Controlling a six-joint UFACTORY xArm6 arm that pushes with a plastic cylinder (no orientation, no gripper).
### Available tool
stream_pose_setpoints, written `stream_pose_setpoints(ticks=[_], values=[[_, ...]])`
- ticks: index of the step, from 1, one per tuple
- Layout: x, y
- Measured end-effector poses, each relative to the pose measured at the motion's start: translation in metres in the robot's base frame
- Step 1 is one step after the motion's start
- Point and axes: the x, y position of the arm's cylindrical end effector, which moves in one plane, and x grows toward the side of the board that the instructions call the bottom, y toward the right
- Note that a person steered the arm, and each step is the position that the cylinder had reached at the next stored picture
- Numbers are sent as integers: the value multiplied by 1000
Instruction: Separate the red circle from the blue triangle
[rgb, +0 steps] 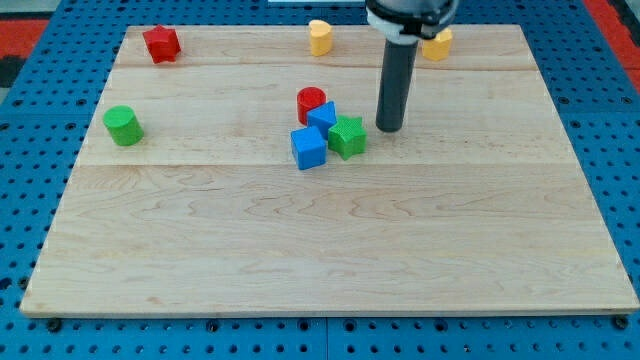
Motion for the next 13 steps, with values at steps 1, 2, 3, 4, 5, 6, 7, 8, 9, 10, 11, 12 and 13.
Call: stream_pose_setpoints(ticks=[1,2,3,4,5,6,7,8,9,10,11,12,13], values=[[3,0],[-1,2],[-9,0],[-9,0],[-12,0],[-11,0],[-11,-1],[-11,-1],[-29,-1],[-74,-2],[-84,-5],[-84,-5],[-91,-26]])
